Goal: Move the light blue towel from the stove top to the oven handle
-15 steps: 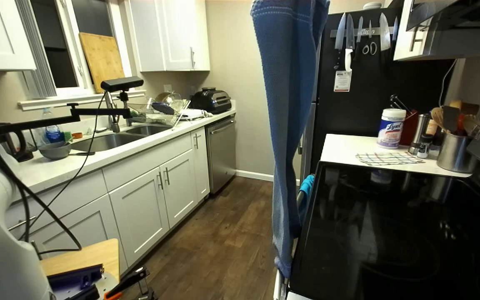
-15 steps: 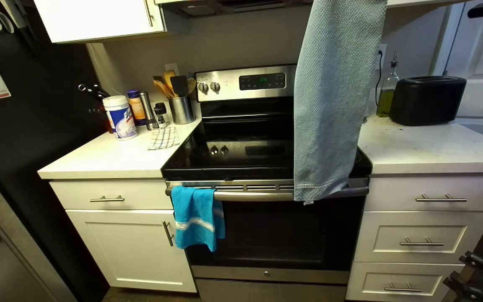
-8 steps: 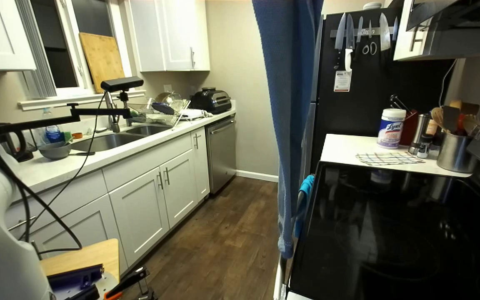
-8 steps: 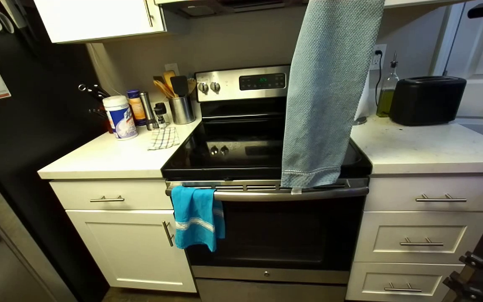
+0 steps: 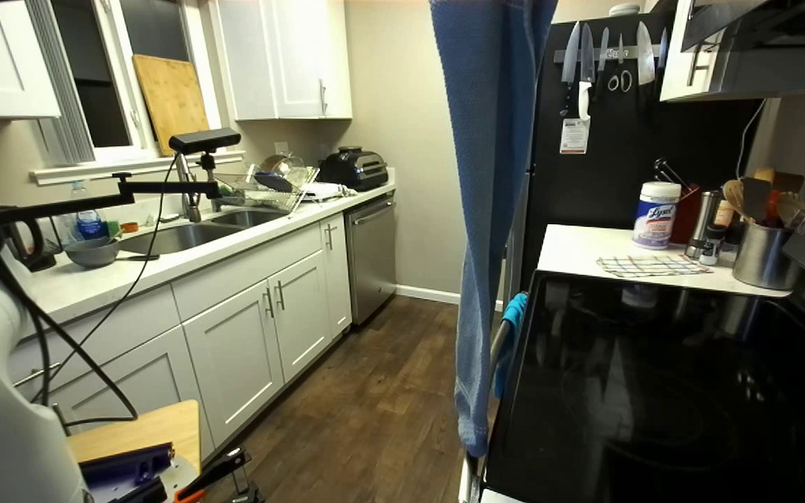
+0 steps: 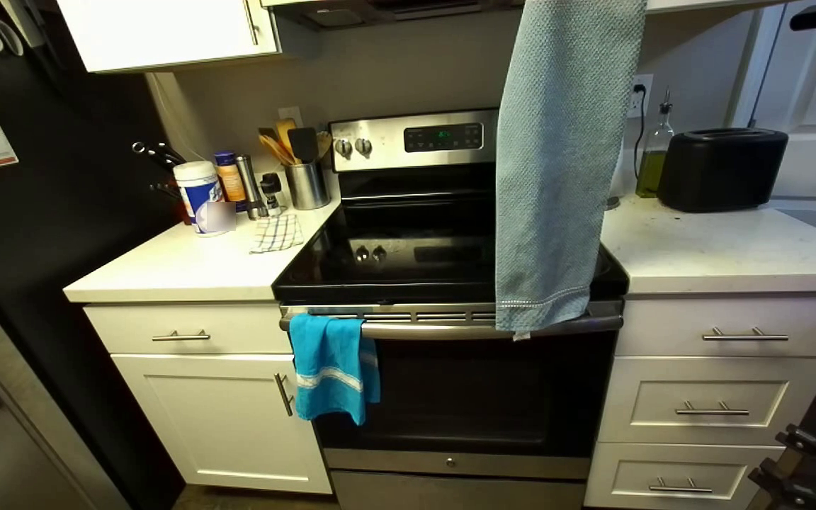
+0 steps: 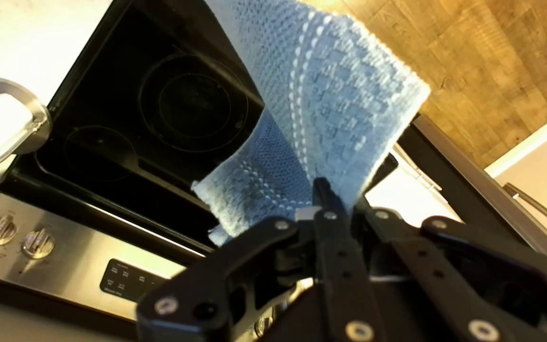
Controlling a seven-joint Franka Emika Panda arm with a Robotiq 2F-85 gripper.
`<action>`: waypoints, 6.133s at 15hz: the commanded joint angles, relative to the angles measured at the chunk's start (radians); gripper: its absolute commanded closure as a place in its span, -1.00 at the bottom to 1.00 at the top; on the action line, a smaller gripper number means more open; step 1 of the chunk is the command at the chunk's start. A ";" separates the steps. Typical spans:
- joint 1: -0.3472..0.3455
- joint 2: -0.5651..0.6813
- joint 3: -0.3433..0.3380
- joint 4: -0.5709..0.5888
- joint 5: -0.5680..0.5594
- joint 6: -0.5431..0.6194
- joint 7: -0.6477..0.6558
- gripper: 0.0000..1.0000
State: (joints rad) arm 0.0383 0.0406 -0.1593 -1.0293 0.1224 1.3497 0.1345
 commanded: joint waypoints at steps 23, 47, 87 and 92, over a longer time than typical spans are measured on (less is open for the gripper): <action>-0.036 0.147 -0.090 0.122 0.182 -0.013 0.239 0.97; 0.014 0.433 -0.024 0.260 0.156 -0.033 0.118 0.97; -0.049 0.510 0.129 0.603 0.108 -0.179 0.085 0.97; -0.079 0.623 0.172 0.644 0.074 -0.201 0.037 0.97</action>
State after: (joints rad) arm -0.0237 0.6345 -0.0156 -0.3726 0.2268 1.1529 0.2247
